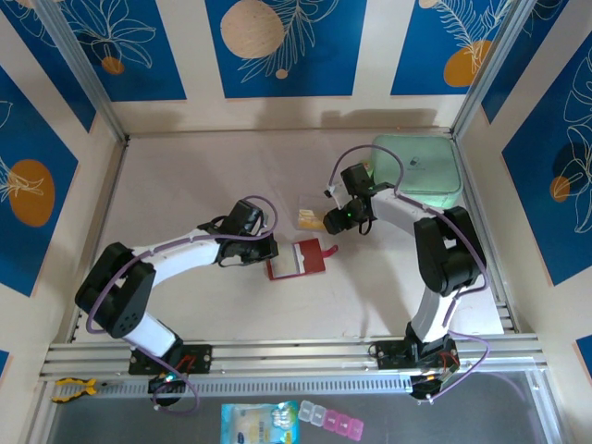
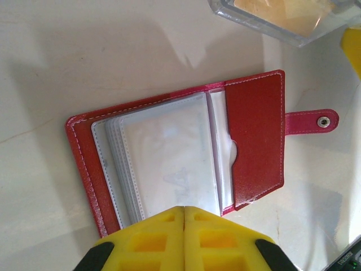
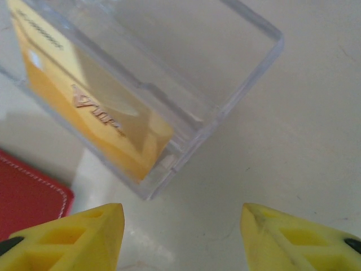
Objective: Take the credit cards out of the card holder
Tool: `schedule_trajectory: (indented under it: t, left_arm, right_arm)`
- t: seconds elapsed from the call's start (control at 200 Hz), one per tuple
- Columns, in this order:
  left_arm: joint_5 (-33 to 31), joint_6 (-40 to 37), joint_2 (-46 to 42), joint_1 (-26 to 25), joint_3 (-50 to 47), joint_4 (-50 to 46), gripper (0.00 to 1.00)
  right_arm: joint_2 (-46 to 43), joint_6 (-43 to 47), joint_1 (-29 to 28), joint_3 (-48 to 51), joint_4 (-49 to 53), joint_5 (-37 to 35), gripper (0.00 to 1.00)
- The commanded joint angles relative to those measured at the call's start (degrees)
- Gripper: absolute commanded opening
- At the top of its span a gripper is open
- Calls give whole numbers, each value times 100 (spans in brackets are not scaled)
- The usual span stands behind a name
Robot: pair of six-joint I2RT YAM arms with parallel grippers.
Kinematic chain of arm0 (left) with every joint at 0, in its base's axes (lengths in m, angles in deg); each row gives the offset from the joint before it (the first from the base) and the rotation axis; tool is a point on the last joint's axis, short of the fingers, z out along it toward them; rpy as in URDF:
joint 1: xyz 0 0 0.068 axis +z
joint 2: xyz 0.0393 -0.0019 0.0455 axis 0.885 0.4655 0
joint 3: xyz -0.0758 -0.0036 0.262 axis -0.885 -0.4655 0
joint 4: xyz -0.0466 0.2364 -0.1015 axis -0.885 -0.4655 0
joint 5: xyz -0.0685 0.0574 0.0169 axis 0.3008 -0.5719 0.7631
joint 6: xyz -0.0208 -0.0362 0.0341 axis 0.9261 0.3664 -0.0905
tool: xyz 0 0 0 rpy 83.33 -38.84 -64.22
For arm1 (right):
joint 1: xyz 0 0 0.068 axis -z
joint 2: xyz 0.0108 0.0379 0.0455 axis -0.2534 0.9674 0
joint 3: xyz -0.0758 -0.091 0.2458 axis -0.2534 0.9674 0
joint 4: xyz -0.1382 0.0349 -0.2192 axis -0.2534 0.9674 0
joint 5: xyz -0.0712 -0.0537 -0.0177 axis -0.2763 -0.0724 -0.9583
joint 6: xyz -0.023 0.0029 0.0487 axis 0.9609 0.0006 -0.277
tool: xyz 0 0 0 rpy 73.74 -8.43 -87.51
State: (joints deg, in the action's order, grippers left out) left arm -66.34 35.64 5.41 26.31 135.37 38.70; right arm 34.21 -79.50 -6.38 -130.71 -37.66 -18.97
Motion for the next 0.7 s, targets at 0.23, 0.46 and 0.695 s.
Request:
schedule_trajectory:
  t: [0.23, 0.46, 0.695]
  left_arm:
    - [34, 89, -10, 49, -42, 3, 8]
    - [82, 102, 35, 48, -81, 81, 9]
    - [-3, 116, 52, 44, -175, -4, 8]
  right_arm:
    - [-78, -285, 93, -140, -338, -69, 56]
    - [-161, -387, 133, -108, -304, 122, 54]
    - [-768, -861, 37, 142, -58, 240, 53]
